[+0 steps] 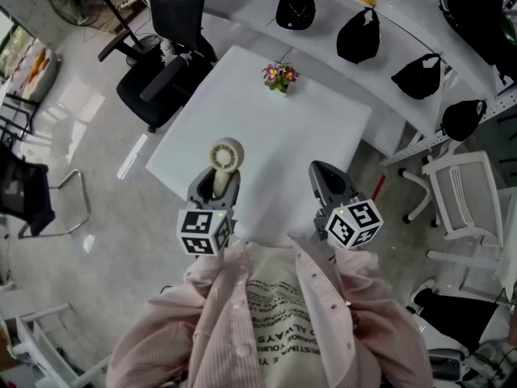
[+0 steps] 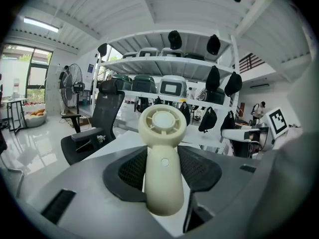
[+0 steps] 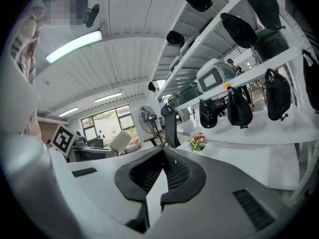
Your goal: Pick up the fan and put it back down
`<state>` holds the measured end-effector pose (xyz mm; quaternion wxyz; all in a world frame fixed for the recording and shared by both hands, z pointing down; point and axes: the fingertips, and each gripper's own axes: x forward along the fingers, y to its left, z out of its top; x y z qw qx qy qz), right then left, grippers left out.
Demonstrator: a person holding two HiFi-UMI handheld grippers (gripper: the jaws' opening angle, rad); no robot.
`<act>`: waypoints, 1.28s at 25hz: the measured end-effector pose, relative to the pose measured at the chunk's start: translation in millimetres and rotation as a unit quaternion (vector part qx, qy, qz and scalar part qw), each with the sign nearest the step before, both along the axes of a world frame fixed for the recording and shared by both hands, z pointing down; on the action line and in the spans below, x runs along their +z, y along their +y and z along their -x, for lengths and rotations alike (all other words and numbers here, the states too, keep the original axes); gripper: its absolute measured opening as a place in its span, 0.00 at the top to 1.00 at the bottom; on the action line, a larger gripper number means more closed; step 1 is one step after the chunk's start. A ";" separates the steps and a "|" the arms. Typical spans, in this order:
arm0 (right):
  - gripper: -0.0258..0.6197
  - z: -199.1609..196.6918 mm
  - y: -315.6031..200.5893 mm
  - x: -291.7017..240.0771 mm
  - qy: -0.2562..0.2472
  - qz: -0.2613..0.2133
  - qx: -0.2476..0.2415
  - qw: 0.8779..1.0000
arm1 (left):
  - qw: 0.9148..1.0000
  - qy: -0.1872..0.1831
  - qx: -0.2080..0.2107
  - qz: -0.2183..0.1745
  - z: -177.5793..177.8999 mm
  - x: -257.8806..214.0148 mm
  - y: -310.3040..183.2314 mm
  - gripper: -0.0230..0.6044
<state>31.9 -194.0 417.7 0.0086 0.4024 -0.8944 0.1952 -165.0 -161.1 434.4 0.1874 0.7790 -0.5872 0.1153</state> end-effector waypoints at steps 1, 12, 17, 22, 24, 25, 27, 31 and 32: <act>0.96 -0.9 -0.2 1.6 0.000 0.002 0.002 1.000 | 1.000 0.000 0.002 0.003 -0.5 2.2 -1.8 0.67; 0.96 -4.1 -2.8 18.8 0.009 0.019 0.018 1.000 | 0.998 0.012 0.028 0.047 -15.1 37.7 -21.3 0.67; 0.96 -2.5 -5.5 30.7 0.021 0.028 0.023 0.999 | 0.995 0.014 0.052 0.081 -30.2 64.1 -30.4 0.67; 0.96 2.2 -15.3 38.1 0.032 0.032 0.023 0.999 | 0.991 0.011 0.074 0.110 -46.2 91.3 -43.0 0.67; 0.96 3.8 -16.8 43.4 0.034 0.038 0.025 0.998 | 0.989 0.012 0.083 0.126 -52.8 105.1 -46.8 0.67; 0.96 4.5 -16.3 46.9 0.034 0.043 0.026 0.998 | 0.987 0.011 0.086 0.132 -55.5 111.5 -48.7 0.67; 0.96 6.5 -15.2 54.4 0.036 0.052 0.029 0.998 | 0.986 0.006 0.091 0.142 -58.5 122.8 -54.4 0.67; 0.96 10.8 -13.3 65.9 0.036 0.068 0.032 0.997 | 0.982 -0.004 0.094 0.166 -59.7 145.5 -63.8 0.67; 0.96 10.8 -13.0 67.7 0.035 0.071 0.034 0.996 | 0.981 -0.007 0.095 0.171 -60.3 149.9 -65.3 0.67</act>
